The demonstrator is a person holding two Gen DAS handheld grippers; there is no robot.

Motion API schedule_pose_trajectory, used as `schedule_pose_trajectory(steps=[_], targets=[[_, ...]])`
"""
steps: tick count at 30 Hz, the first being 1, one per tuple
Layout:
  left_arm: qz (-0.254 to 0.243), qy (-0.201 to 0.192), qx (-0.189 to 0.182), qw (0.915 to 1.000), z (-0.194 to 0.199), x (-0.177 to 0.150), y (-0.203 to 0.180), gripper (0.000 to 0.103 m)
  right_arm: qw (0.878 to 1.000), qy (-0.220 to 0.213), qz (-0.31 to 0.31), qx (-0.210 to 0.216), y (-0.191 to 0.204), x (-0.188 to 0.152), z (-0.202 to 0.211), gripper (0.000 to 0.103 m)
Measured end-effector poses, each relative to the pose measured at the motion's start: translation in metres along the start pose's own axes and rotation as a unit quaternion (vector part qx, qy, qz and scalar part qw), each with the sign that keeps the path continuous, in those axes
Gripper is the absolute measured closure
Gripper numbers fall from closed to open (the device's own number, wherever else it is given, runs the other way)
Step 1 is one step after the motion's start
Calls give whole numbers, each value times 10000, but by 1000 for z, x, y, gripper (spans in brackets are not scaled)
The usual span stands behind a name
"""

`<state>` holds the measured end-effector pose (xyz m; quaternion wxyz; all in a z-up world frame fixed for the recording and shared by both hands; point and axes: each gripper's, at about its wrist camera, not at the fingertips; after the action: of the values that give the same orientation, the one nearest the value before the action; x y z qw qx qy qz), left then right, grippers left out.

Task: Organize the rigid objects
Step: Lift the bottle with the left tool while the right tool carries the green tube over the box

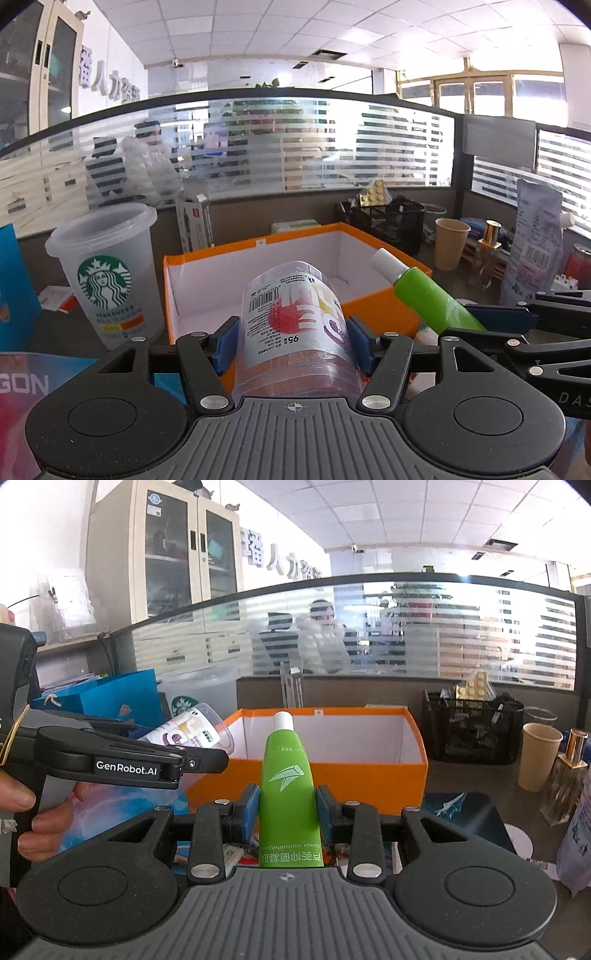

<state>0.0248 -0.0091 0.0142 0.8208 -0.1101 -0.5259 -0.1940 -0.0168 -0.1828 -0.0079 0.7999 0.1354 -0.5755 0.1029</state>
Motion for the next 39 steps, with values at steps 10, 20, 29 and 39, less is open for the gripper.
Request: schedule_pose_trajectory(steps=[10, 20, 29, 39], targets=[[93, -179, 136, 9997, -12, 23, 11, 42, 9996, -267, -6, -129, -8, 21, -14, 72], [192, -288, 202, 9992, -31, 44, 28, 42, 9985, -486, -17, -247, -16, 46, -35, 72], [241, -314, 309, 9987, -56, 66, 46, 42, 9977, -557, 57, -376, -22, 67, -62, 72], [311, -194, 317, 9988, -79, 78, 59, 42, 9975, -512, 256, -420, -19, 76, -90, 72]])
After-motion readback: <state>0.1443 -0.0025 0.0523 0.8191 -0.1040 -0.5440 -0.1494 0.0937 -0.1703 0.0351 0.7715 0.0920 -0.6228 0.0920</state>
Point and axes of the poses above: each gripper's, at about its wrist camera, not at the fingertips, and z roughly against the way its jaws point, y to its left, x to its top, and after that the axes turned 1 degree about -x, right-handed
